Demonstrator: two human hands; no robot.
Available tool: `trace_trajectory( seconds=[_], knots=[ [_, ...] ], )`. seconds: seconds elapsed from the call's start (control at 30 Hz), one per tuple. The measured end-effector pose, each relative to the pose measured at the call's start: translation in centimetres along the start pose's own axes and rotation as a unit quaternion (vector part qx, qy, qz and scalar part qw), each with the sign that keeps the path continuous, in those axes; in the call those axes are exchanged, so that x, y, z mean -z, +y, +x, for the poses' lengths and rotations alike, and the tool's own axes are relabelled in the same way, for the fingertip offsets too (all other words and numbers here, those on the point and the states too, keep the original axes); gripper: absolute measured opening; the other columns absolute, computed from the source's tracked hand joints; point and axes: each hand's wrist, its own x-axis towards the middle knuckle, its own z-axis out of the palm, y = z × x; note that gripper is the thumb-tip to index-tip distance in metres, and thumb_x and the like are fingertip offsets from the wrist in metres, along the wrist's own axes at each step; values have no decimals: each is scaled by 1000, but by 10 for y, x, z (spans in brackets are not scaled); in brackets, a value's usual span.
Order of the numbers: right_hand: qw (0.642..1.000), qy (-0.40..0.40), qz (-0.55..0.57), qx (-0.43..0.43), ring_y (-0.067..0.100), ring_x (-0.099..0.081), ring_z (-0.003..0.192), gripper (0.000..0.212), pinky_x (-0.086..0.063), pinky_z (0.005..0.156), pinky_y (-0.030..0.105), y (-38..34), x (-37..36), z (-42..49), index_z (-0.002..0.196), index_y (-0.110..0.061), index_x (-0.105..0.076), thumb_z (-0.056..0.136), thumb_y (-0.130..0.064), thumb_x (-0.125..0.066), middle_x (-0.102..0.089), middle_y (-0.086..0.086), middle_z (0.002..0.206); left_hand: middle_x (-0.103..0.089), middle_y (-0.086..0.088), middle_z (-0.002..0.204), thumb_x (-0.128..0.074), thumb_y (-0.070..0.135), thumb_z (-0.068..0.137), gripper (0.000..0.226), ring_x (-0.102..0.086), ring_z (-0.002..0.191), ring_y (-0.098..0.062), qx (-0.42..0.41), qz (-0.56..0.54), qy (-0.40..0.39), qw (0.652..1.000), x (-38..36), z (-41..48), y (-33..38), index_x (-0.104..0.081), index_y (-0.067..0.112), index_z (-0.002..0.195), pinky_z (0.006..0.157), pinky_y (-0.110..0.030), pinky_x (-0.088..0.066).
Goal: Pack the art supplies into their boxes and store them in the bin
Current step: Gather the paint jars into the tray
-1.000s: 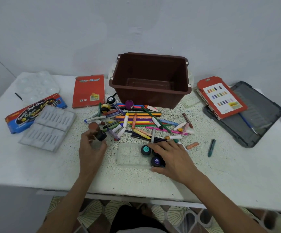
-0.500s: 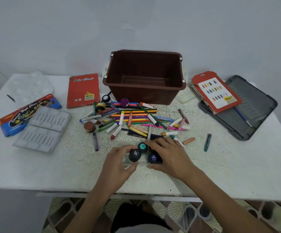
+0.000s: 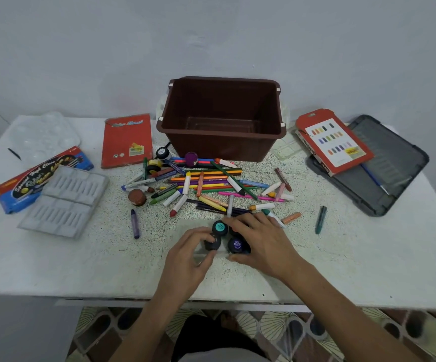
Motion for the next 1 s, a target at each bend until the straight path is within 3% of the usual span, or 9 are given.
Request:
trace_trajectory(
  seconds=[0.3,0.43,0.5,0.63,0.73,0.87,1.0],
  knots=[
    [1000,-3,1,-4,21,-53,107,81,-45,86,40,0,-1,0,141,-35,-41,72,-65,-69,-57,-7,124,-59,16,122,-74,16,85,23,-56,114,3,-18,-8,-35,999,3,1,-3,-70,22,107,97,-11,-41],
    [1000,-4,5,-6,22,-54,108,80,-46,87,41,0,-1,0,141,-34,-41,72,-64,-69,-58,-7,124,-62,15,117,-67,29,89,24,-56,111,4,-6,-11,-4,1000,11,5,0,-67,21,112,92,-6,-39],
    [1000,-4,2,-6,22,-54,108,80,-46,87,41,0,-2,-1,141,-34,-42,72,-65,-69,-57,-7,124,-64,12,112,-69,21,91,20,-57,107,5,14,9,34,999,19,11,-2,-66,18,110,92,-5,-38],
    [1000,-3,0,-5,23,-53,107,79,-45,87,41,0,-2,-1,141,-33,-42,74,-63,-67,-57,-7,125,-66,-1,108,-71,9,87,18,-60,102,-17,23,123,134,983,40,34,-18,-67,12,104,93,-17,-35],
    [1000,2,-4,-6,24,-54,104,79,-46,85,41,-2,-3,-1,141,-31,-43,72,-62,-68,-58,-6,123,-59,-10,121,-71,12,86,26,-54,109,-30,85,205,169,960,57,53,-33,-67,13,111,89,-38,-37],
    [1000,3,-6,-8,25,-55,102,81,-47,85,42,-3,-4,-1,141,-30,-43,71,-61,-71,-58,-4,121,-48,-20,137,-68,12,86,38,-45,121,-43,167,289,138,932,74,69,-46,-61,14,123,96,-54,-37],
    [1000,-2,-13,-11,25,-54,102,83,-46,86,42,-5,-3,0,142,-31,-42,71,-61,-72,-58,-4,120,-50,-20,135,-61,13,90,35,-50,117,-42,199,335,95,916,79,79,-59,-60,16,125,96,-52,-37]
  ],
)
